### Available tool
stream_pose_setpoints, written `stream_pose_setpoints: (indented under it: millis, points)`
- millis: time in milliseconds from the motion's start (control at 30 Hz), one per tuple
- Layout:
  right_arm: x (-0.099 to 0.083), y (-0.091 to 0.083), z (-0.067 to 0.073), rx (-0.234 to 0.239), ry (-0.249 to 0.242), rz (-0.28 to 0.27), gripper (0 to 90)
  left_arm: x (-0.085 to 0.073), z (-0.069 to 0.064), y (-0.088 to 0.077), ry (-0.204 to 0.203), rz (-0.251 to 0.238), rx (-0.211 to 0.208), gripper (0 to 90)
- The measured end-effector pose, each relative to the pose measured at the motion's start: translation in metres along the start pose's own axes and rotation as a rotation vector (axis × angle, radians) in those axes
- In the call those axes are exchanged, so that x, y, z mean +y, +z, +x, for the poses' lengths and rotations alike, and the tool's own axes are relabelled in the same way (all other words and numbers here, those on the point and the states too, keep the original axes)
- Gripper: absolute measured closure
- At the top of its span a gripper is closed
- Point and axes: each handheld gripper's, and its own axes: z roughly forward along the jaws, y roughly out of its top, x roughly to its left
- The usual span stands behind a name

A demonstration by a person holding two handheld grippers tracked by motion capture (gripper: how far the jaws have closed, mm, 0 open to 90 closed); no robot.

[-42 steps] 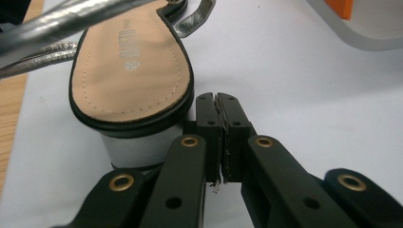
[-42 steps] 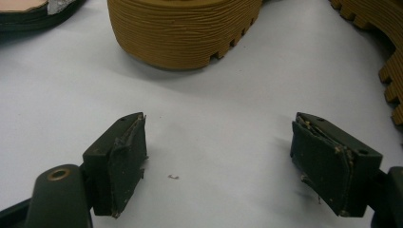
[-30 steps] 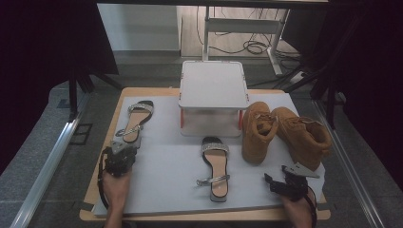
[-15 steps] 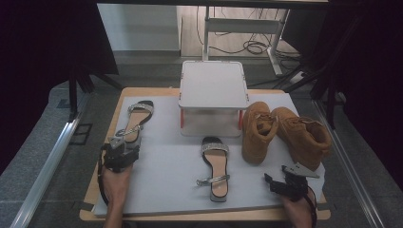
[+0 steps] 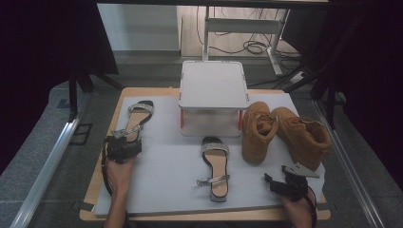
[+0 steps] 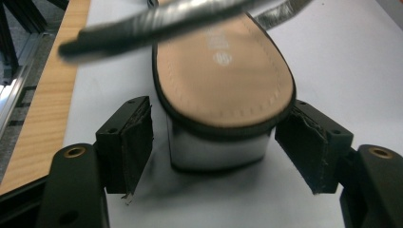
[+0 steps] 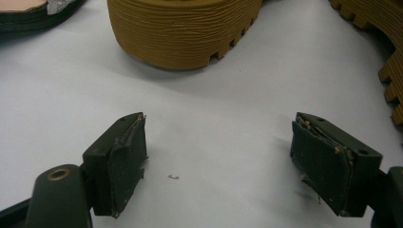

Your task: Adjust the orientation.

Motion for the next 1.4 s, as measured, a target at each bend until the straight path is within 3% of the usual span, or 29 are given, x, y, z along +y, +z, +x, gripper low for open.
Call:
stream_pose_setpoints:
  millis: [467,800,1400]
  points:
    - [0.0,0.0,0.0,0.0,0.0,-0.001,20.5,0.019,-0.002,0.02,-0.01,0.003,0.042,28.5]
    - [0.0,0.0,0.0,0.0,-0.002,0.0,20.4,0.025,-0.001,0.032,-0.025,0.014,0.042,30.1]
    - [0.0,0.0,0.0,0.0,-0.001,0.0,20.4,0.028,0.0,0.033,-0.028,0.032,0.04,35.7]
